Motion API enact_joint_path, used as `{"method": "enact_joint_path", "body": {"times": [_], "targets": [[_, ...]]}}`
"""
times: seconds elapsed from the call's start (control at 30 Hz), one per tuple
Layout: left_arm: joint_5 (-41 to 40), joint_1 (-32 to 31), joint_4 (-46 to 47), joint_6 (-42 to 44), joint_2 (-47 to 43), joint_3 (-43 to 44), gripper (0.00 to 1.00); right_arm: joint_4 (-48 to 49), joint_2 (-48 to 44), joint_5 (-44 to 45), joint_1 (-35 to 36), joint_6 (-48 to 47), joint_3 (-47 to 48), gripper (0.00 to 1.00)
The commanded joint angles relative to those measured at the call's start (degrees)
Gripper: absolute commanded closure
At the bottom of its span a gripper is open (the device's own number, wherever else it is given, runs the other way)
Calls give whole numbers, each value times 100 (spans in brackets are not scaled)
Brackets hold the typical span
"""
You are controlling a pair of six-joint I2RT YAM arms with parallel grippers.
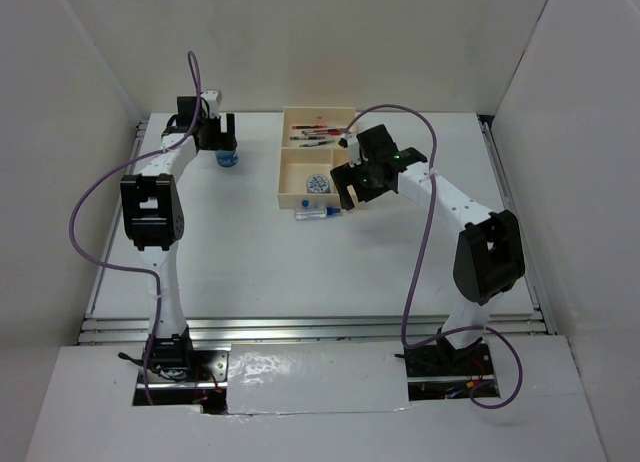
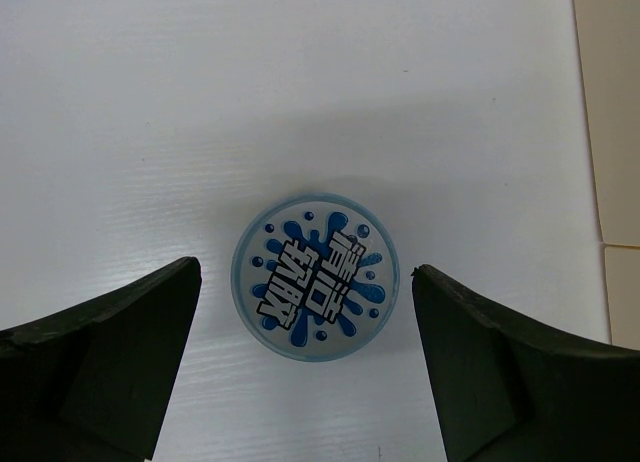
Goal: Sort the stationery into containers
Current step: Pick up the stationery from the center of the board.
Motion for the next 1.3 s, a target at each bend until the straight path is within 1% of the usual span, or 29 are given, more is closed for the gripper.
{"method": "enact_joint_path", "body": {"times": [0.0, 0.13, 0.43, 0.6, 0.7, 0.8, 0.87, 0.93, 1.03, 1.17, 1.23, 1.27], "targets": [[67, -13, 97, 50, 58, 90, 1, -48, 34, 7, 54, -21, 145, 10], [-90, -39, 79, 111, 120, 142, 1, -39, 34, 6, 63, -21, 136, 10], [-109, -57, 26, 164, 260, 221, 1, -48, 60, 7, 63, -21, 145, 10], [-56, -75, 79, 191, 278, 221, 5, -48, 61, 15, 63, -30, 136, 10], [-30, -92, 114, 182, 269, 230, 11, -39, 69, 15, 72, -30, 136, 10], [-47, -92, 228, 147, 208, 151, 13, -39, 61, 7, 63, -30, 127, 10], [-73, -92, 290, 155, 181, 125, 12, -39, 61, 7, 63, -30, 127, 10], [-91, -101, 325, 190, 173, 125, 9, -48, 69, 15, 81, -30, 127, 10], [-91, -110, 352, 208, 207, 160, 8, -48, 69, 15, 81, -30, 127, 10], [-3, -101, 342, 173, 208, 151, 14, -39, 52, 24, 81, -38, 127, 10], [49, -101, 413, 156, 120, 55, 19, -39, 60, 15, 72, -38, 109, 10], [75, -110, 456, 164, 94, 11, 25, -39, 43, 24, 81, -38, 118, 10]]}}
